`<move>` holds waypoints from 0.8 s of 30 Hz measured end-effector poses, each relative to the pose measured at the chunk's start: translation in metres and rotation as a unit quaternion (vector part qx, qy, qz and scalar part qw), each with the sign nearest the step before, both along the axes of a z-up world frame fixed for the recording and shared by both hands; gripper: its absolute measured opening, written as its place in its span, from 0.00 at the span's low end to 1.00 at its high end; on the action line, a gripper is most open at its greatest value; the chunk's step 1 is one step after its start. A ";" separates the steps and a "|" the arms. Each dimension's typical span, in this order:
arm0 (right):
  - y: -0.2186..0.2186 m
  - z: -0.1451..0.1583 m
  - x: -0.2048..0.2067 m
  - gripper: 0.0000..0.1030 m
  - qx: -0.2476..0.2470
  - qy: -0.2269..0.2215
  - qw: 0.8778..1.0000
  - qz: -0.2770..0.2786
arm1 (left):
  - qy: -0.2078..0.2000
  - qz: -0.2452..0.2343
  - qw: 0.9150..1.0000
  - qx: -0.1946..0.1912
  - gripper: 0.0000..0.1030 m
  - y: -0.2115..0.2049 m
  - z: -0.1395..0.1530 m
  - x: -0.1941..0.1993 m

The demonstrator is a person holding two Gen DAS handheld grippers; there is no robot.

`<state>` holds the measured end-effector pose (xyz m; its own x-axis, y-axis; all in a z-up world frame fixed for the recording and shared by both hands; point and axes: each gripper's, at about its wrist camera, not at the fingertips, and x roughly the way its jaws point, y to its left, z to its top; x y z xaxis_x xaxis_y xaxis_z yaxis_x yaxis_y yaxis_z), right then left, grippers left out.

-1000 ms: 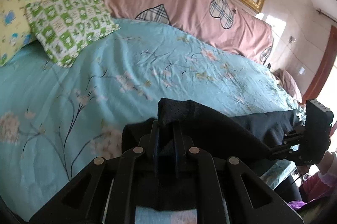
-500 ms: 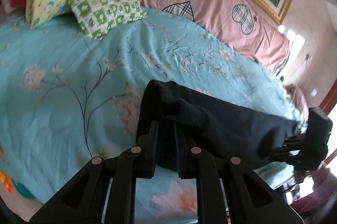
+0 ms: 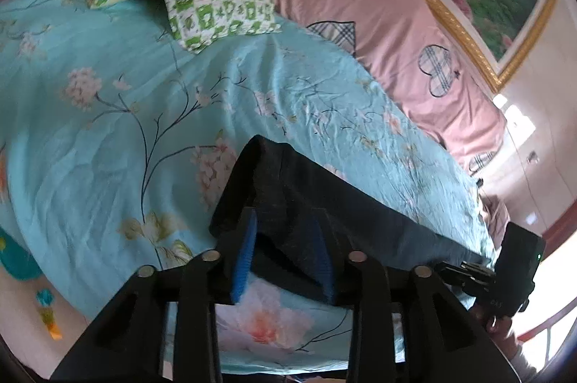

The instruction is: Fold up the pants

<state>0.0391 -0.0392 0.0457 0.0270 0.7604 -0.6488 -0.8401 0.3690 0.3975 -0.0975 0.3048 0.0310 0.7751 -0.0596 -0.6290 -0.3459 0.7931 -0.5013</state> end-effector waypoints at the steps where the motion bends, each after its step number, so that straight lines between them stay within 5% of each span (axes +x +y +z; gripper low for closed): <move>1: -0.001 0.001 0.003 0.11 0.005 0.005 1.000 -0.004 | 0.005 0.005 1.000 -0.002 0.36 -0.001 0.000 0.001; 8: -0.005 0.006 0.020 0.30 0.034 0.025 0.998 -0.043 | 0.029 0.044 0.998 -0.017 0.38 -0.009 -0.002 0.008; 16: 0.002 0.018 0.070 0.30 0.037 0.044 0.992 -0.109 | 0.065 0.072 0.995 -0.014 0.39 -0.008 -0.010 0.010; 24: 0.045 -0.011 0.136 0.30 -0.064 0.077 0.987 -0.123 | 0.093 0.083 0.991 -0.049 0.46 -0.007 -0.028 0.017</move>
